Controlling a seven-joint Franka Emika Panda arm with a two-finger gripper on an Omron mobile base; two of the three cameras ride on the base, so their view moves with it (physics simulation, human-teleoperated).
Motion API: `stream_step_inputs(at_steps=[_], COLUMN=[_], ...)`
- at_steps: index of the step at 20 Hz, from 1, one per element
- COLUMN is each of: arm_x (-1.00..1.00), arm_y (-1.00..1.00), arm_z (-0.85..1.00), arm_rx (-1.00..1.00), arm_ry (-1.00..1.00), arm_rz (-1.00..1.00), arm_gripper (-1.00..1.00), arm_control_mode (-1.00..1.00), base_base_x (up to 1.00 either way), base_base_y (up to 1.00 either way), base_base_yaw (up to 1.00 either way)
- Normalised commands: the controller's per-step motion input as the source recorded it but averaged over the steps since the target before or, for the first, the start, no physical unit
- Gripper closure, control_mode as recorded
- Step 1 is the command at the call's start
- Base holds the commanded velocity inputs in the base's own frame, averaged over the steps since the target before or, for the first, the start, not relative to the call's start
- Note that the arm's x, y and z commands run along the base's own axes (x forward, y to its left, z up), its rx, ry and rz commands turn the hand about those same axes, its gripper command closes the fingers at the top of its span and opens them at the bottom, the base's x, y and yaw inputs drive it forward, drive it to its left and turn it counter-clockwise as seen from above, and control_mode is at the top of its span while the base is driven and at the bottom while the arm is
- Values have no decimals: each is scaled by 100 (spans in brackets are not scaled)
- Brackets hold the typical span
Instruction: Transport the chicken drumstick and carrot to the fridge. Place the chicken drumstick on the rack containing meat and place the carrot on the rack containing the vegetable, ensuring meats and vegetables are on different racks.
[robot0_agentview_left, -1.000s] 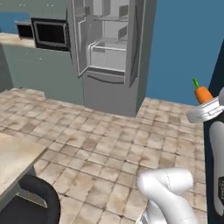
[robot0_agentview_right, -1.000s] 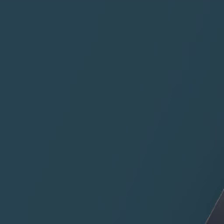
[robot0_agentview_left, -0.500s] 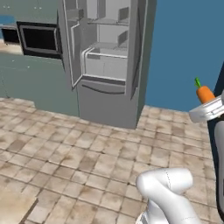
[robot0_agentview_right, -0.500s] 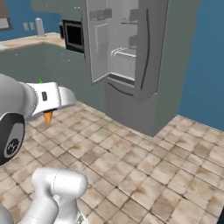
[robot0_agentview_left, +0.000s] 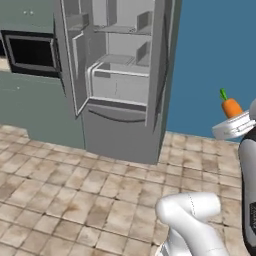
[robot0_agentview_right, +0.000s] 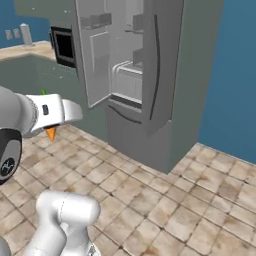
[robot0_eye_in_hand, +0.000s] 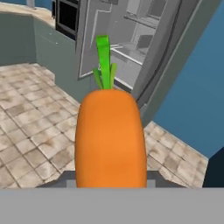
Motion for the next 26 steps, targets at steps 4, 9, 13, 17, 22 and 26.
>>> stream_step_inputs(at_steps=[4,9,13,17,22,26], arm_x=[0,0,0,0,0,0], arm_y=[0,0,0,0,0,0], arm_z=[0,0,0,0,0,0], arm_rx=[0,0,0,0,0,0], arm_ry=[0,0,0,0,0,0], arm_rz=[0,0,0,0,0,0], arm_gripper=[100,100,100,100,100,100], arm_control_mode=[100,100,100,100,100,100], base_base_x=[100,100,100,100,97,44], base_base_y=[43,100,100,100,100,57], base_base_yaw=[-18,-31,-39,-47,-49,-39])
